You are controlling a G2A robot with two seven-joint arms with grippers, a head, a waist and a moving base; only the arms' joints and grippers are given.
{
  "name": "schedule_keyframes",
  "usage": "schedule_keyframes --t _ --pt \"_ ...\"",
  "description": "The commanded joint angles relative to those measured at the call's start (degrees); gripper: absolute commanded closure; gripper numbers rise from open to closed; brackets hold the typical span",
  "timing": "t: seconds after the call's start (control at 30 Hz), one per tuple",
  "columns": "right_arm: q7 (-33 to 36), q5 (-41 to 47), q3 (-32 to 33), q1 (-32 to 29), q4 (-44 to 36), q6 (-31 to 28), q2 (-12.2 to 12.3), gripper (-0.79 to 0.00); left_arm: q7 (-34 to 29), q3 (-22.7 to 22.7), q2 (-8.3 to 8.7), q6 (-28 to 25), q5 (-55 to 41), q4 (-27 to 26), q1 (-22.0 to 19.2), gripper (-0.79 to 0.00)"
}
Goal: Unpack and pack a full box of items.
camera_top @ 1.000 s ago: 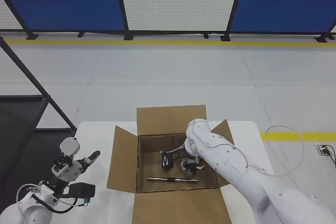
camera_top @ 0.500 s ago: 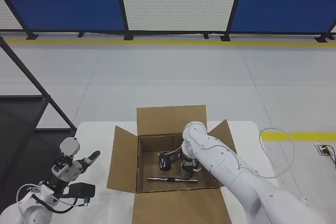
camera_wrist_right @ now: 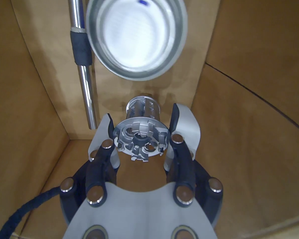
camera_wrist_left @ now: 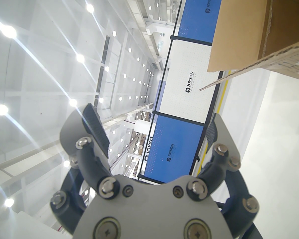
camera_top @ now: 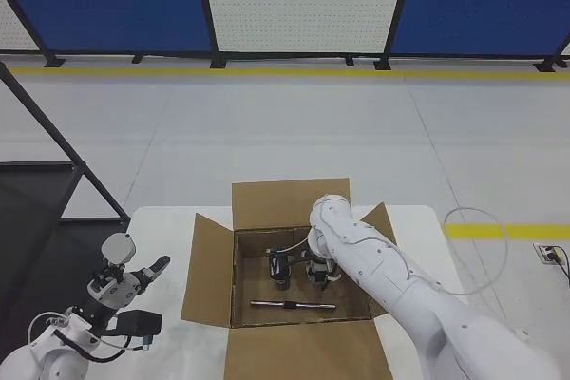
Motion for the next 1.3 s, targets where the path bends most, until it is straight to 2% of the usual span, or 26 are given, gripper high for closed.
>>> schedule_keyframes --t 0.0,0.3,0.53,0.63,0.77,0.8,1.27 --pt "0.0 0.1 0.0 1.09 -0.8 0.0 0.33 0.0 0.0 0.0 0.0 0.0 0.0 0.0 0.0 -0.785" --pt "0.0 -0.38 0.0 5.49 -8.82 0.0 3.36 0.0 0.0 0.0 0.0 0.0 0.0 0.0 0.0 -0.785" --pt "0.31 1.08 0.0 8.13 -18.17 0.3 8.24 0.0 0.0 0.0 0.0 0.0 0.0 0.0 0.0 -0.785" --pt "3.82 4.1 0.0 8.24 -24.14 3.82 11.08 0.0 0.0 0.0 0.0 0.0 0.0 0.0 0.0 -0.785" --pt "12.1 11.59 0.0 7.68 -36.61 12.09 16.03 0.0 0.0 0.0 0.0 0.0 0.0 0.0 0.0 -0.785" --pt "12.8 12.37 0.0 7.66 -37.82 12.8 16.52 0.0 0.0 0.0 0.0 0.0 0.0 0.0 0.0 -0.785" --pt "12.8 12.37 0.0 7.66 -37.82 12.8 16.52 0.0 0.0 0.0 0.0 0.0 0.0 0.0 0.0 -0.785"
